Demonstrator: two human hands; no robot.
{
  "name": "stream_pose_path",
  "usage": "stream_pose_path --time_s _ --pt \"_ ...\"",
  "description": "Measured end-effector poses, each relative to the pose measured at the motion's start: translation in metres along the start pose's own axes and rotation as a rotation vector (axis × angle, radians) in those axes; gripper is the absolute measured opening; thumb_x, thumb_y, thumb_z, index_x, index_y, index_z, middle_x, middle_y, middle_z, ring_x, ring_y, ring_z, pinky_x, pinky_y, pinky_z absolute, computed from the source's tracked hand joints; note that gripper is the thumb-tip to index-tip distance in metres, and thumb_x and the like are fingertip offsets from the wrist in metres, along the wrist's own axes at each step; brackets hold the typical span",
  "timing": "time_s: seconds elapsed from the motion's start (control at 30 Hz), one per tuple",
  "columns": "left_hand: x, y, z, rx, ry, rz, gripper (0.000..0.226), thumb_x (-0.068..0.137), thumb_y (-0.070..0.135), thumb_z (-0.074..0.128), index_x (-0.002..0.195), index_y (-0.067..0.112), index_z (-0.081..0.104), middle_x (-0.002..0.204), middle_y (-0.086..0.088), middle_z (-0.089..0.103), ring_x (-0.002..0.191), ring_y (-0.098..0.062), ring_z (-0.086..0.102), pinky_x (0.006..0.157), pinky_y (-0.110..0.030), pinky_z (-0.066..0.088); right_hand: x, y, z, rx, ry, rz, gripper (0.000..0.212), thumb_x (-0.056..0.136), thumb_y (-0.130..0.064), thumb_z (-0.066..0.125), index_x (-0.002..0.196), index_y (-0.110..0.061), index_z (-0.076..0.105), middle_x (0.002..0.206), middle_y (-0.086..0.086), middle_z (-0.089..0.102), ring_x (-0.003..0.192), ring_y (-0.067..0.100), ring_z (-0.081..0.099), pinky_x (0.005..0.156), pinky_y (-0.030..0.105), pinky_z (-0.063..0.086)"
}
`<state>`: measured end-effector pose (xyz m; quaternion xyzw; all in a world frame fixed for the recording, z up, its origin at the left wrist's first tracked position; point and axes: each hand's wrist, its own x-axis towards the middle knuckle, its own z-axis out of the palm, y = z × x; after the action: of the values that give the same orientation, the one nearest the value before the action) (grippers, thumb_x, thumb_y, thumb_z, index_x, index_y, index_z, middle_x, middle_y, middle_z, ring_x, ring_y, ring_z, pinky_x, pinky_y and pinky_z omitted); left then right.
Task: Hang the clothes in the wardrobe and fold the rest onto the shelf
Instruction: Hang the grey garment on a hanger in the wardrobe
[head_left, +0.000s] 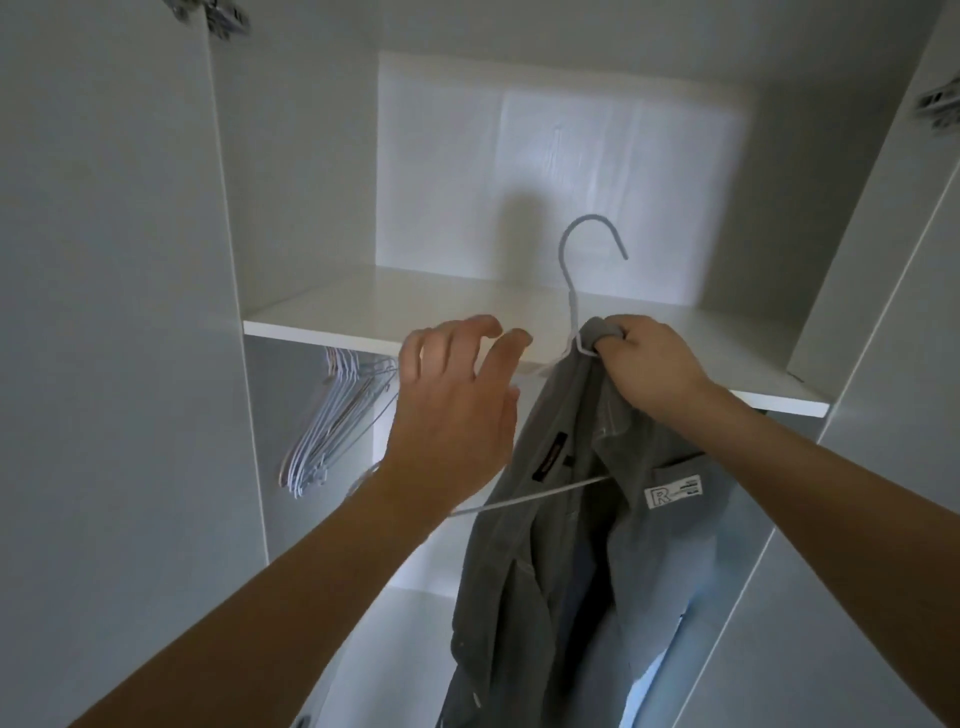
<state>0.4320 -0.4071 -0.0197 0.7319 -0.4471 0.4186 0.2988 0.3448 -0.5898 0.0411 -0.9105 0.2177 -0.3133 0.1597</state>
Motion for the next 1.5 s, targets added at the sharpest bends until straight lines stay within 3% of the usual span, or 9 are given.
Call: stream_pose_path --time_s 0.13,0.33,0.43,0.57,0.77,1.03,1.23,1.33,1.5 --pt "-0.071 0.017 0.031 -0.286 0.060 0.201 0.019 0.083 0.020 0.061 0.100 0.018 0.052 0.093 -0.002 0.060 0.081 -0.016 0.053 0.075 -0.032 0.047 0.011 0.006 -0.010 0.005 0.136 0.093 0.038 0.095 -0.031 0.038 0.063 -0.015 0.049 0.061 0.003 0.053 0.058 0.018 0.049 0.051 0.028 0.031" --pt "-0.116 0.015 0.101 -0.609 -0.904 -0.837 0.099 0.070 0.070 0.065 0.147 0.024 0.025 0.149 0.000 0.033 0.132 -0.025 0.042 0.109 -0.039 0.039 0.010 0.010 -0.019 0.113 0.186 0.128 0.041 0.094 -0.030 0.039 0.056 -0.014 0.038 0.054 0.005 0.047 0.053 0.022 0.046 0.051 0.029 0.032" --pt "-0.106 0.009 0.111 -0.862 -1.055 -0.895 0.065 0.084 0.052 0.065 0.134 0.014 0.049 0.131 -0.003 0.058 0.111 -0.021 0.060 0.094 -0.029 0.051 0.007 0.014 -0.024 0.142 0.202 0.176 0.040 0.093 -0.029 0.040 0.056 -0.014 0.036 0.054 0.005 0.043 0.055 0.023 0.043 0.050 0.029 0.029" --pt "-0.084 -0.015 0.096 -1.148 -0.892 -1.098 0.038 0.093 0.027 0.061 0.119 -0.001 0.061 0.098 -0.009 0.071 0.083 -0.021 0.069 0.068 -0.028 0.057 -0.001 0.032 -0.040 0.002 0.236 0.234 0.040 0.097 -0.034 0.036 0.068 -0.010 0.051 0.069 0.011 0.053 0.077 0.033 0.051 0.062 0.034 0.034" --pt "-0.005 -0.077 0.061 -1.055 -0.685 -1.305 0.028 0.090 0.021 0.061 0.110 0.002 0.066 0.092 -0.015 0.072 0.085 -0.028 0.067 0.075 -0.037 0.055 -0.029 0.069 -0.038 -0.350 0.162 0.212 0.049 0.100 -0.048 0.023 0.089 -0.011 0.053 0.095 0.022 0.062 0.090 0.038 0.057 0.081 0.040 0.043" --pt "0.066 -0.021 0.028 -1.064 -0.593 -1.002 0.014 0.094 0.013 0.052 0.088 0.008 0.064 0.076 -0.010 0.065 0.068 -0.023 0.060 0.067 -0.031 0.049 -0.035 0.042 -0.009 -0.231 0.052 0.185 0.038 0.101 -0.040 0.026 0.091 -0.014 0.051 0.089 0.010 0.057 0.080 0.027 0.051 0.074 0.034 0.040" --pt "0.067 0.019 0.019 -0.348 -0.588 -0.088 0.027 0.092 0.041 0.048 0.068 0.029 0.051 0.096 0.007 0.045 0.098 -0.013 0.038 0.078 -0.027 0.025 -0.022 0.018 -0.021 0.206 0.102 0.275 0.030 0.094 -0.023 0.038 0.072 -0.009 0.053 0.080 0.015 0.058 0.077 0.030 0.054 0.067 0.034 0.038" --pt "0.073 -0.001 0.013 -0.341 -0.443 -0.180 0.025 0.089 0.060 0.043 0.094 0.035 0.048 0.107 0.011 0.048 0.104 -0.009 0.039 0.092 -0.029 0.028 -0.022 0.012 -0.036 0.486 0.125 0.338 0.026 0.089 -0.016 0.040 0.070 -0.008 0.056 0.072 0.015 0.058 0.070 0.029 0.055 0.065 0.034 0.042" --pt "0.071 0.000 0.020 -0.136 -0.568 -0.028 0.043 0.089 0.068 0.040 0.089 0.027 0.051 0.075 0.010 0.056 0.077 -0.015 0.058 0.063 -0.029 0.037 -0.028 -0.010 -0.045 0.790 -0.050 0.451 0.024 0.086 -0.012 0.037 0.077 -0.007 0.059 0.066 0.013 0.059 0.060 0.026 0.056 0.061 0.026 0.045"
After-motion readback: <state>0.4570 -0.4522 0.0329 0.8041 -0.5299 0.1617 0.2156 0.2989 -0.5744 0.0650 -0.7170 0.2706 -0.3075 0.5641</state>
